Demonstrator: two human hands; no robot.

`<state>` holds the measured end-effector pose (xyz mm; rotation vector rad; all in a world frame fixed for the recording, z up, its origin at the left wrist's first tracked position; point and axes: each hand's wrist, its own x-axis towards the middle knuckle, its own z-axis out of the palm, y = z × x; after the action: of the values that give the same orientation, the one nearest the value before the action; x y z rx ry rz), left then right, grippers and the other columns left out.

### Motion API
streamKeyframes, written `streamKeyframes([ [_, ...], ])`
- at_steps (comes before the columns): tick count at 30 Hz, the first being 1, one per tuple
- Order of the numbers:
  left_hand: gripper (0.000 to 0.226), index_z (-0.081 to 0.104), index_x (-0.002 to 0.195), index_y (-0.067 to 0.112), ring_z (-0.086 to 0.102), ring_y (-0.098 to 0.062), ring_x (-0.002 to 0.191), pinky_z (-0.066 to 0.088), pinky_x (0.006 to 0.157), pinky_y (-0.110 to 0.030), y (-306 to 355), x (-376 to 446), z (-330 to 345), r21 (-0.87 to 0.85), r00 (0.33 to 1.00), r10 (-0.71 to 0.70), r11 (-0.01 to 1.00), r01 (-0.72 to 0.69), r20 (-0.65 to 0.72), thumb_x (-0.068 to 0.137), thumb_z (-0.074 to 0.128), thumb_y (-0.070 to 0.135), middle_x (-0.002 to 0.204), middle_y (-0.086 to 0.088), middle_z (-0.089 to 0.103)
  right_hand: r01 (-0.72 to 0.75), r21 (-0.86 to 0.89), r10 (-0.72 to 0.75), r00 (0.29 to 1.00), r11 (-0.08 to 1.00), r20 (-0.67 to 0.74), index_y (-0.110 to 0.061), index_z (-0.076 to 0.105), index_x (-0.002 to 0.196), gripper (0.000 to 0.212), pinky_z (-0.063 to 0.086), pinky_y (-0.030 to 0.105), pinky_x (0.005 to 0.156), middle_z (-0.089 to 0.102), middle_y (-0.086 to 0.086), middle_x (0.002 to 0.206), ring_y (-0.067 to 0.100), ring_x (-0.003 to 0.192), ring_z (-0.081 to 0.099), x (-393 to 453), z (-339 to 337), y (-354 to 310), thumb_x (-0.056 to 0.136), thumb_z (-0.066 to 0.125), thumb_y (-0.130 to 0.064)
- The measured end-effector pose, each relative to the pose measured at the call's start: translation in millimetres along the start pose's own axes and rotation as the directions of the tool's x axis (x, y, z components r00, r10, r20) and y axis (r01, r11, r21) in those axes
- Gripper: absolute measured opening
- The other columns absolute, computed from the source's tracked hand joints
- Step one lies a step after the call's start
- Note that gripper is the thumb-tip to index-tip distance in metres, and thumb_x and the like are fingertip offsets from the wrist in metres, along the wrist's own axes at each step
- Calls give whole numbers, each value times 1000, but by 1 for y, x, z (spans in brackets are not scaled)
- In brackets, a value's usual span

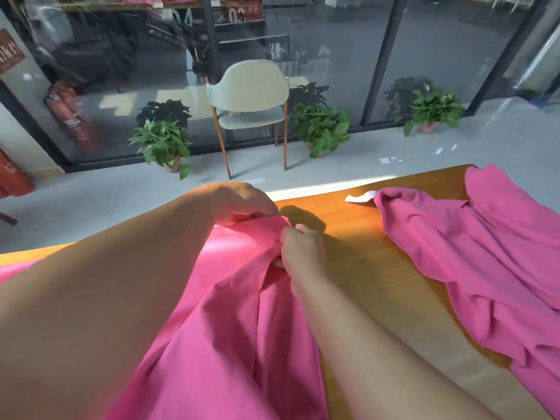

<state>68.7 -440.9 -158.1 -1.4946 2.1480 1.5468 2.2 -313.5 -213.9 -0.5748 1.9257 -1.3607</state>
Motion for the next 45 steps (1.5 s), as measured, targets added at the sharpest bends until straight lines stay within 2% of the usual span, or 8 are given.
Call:
streamKeyframes([
  [5,26,72,105,13,68,-18,90,55,86,-31,-6,-5,-2,110,989,54,991,-69,140,90,57,-1,99,-4,74,12,25,-12,1000,1000,-10,-14,50,59,21,55,60,72,47,3,55,39,66,51,3,5,4,69,49,-33],
  [12,4,75,85,29,66,-15,80,54,72,-26,-14,6,-1,42,970,173,985,-168,-172,86,73,26,89,4,73,124,-27,-123,991,992,59,-16,43,60,33,32,37,57,37,3,58,20,61,38,-3,0,7,92,48,-25],
  [15,9,74,84,29,58,-14,68,42,55,-20,-14,8,4,8,948,184,982,-188,-260,82,77,37,81,3,70,149,-43,-144,986,988,88,-7,51,66,39,41,38,58,44,3,58,21,61,44,-1,-1,5,97,51,-30],
  [18,7,74,83,26,61,-15,64,45,55,-20,-15,6,3,-73,951,199,972,-221,-238,81,78,32,80,0,73,167,-102,-157,983,981,98,-1,58,73,43,55,48,67,51,6,60,31,62,55,-1,2,-1,94,52,-38],
  [23,5,77,89,21,66,-24,86,55,85,-38,-21,2,0,-107,952,241,959,-264,-188,88,72,20,94,-5,74,198,-205,-194,980,959,40,-11,38,52,53,28,34,54,38,-1,49,26,57,38,7,-4,-8,96,54,-34],
  [33,13,78,92,20,68,-17,81,56,80,-31,-22,-7,-5,-104,958,245,960,-262,-147,80,79,15,90,-2,75,183,-282,-179,983,942,40,-13,36,51,47,30,31,54,37,-1,50,23,54,37,11,-5,-12,93,54,-23],
  [38,12,75,85,26,59,-13,84,51,73,-27,-14,-1,1,-28,937,245,965,-260,-247,81,78,16,90,1,71,-119,-11,119,978,993,170,-4,68,90,18,62,42,65,65,10,81,28,70,64,5,-1,-12,83,66,-20],
  [45,16,69,82,29,67,-18,90,55,80,-29,-13,16,16,106,884,276,961,-255,-378,86,71,13,96,2,73,-492,124,387,796,862,466,-15,64,105,15,54,27,57,65,5,79,18,64,63,-12,-16,-11,92,55,-16],
])
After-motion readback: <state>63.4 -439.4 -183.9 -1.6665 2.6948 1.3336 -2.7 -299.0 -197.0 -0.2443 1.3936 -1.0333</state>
